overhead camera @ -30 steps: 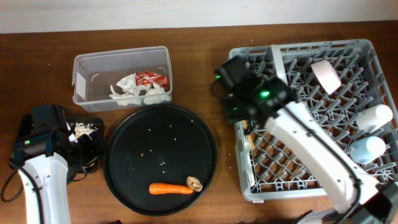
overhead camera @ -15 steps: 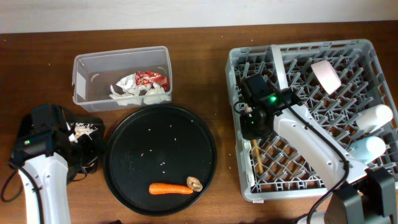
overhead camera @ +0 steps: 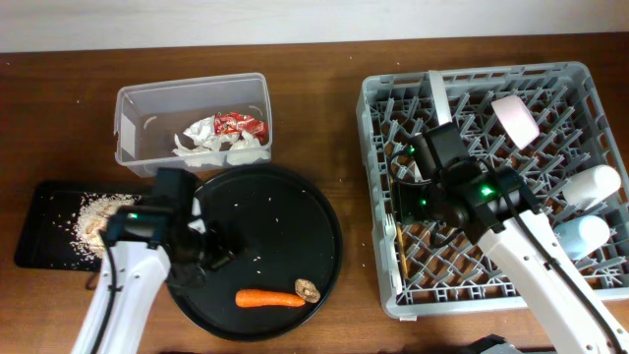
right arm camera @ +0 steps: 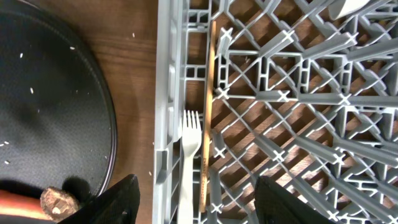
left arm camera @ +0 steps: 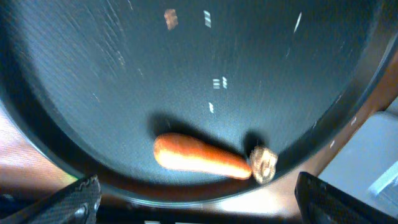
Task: Sort waste into correct bins and load items into the dishwasher rack
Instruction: 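Grasp the orange carrot on the round tray with the left gripper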
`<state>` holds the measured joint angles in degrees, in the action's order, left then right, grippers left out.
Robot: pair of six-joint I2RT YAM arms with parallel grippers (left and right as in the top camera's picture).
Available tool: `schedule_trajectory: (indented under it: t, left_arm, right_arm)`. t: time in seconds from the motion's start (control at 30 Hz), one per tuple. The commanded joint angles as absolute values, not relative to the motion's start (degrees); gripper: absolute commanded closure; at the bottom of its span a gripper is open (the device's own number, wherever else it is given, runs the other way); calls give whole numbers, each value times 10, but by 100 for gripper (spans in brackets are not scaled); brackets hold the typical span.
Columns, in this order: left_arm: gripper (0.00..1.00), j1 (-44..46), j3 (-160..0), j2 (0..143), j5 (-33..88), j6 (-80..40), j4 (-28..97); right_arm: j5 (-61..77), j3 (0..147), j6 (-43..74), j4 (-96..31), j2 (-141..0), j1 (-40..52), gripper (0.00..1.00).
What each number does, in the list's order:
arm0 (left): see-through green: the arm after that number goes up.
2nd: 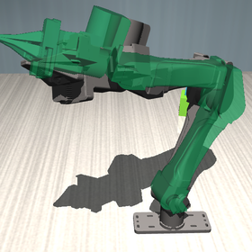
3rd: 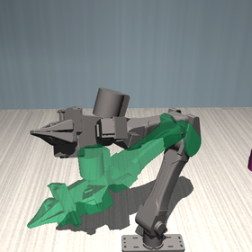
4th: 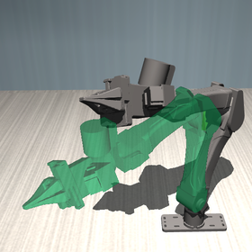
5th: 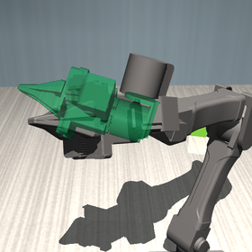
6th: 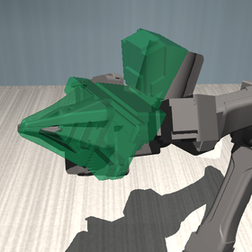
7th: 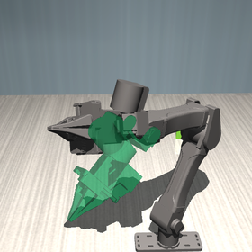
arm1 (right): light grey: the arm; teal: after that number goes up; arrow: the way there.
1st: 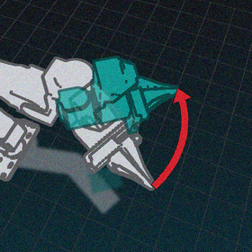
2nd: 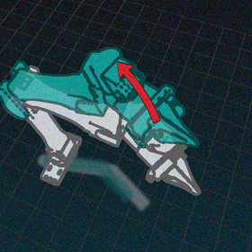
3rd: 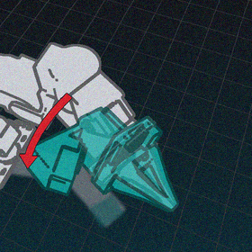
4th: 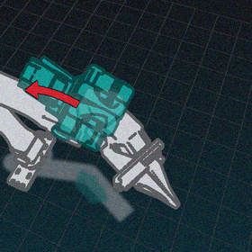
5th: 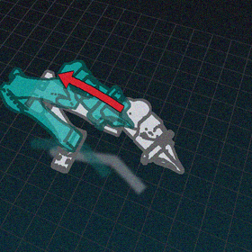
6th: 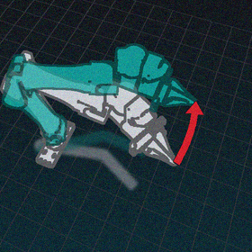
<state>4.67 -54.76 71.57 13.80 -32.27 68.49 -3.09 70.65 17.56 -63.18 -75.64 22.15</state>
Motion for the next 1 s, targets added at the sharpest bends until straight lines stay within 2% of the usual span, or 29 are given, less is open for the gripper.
schedule_trajectory:
  t: [0.0, 0.03, 0.07, 0.13, 0.2, 0.27, 0.4, 0.57, 0.63, 0.7, 0.87, 0.97]
  left_arm:
    - [1, 171, -468, 710, 209, -611, 618]
    - [1, 219, -436, 710, 225, -724, 585]
    - [1, 248, -416, 710, 227, -769, 561]
    - [1, 295, -385, 710, 211, -817, 504]
    - [1, 332, -364, 710, 126, -860, 475]
    - [1, 339, -364, 711, 74, -861, 475]
    - [1, 339, -364, 726, 61, -870, 475]
    - [3, 339, -364, 827, 46, -881, 460]
    - [16, 339, -364, 827, 0, -880, 458]
    - [25, 339, -364, 827, -29, -880, 459]
    - [56, 339, -364, 827, -46, -865, 458]
    - [63, 339, -376, 827, -72, -824, 459]
  right_arm:
    - [-30, 715, 174, -635, -753, 221, 36]
    - [-30, 715, 174, -636, -753, 221, 36]
    - [-31, 715, 174, -636, -753, 221, 36]
    - [-32, 715, 174, -636, -753, 221, 36]
    - [-32, 715, 174, -637, -753, 221, 36]
    - [-32, 715, 174, -637, -753, 221, 36]
    - [-32, 715, 174, -637, -753, 221, 36]
    - [-32, 715, 174, -637, -753, 221, 36]
    - [-32, 715, 174, -638, -753, 221, 36]
    - [-32, 715, 174, -638, -753, 221, 36]
    - [-36, 715, 174, -638, -753, 221, 36]
    - [-36, 715, 174, -639, -753, 221, 36]
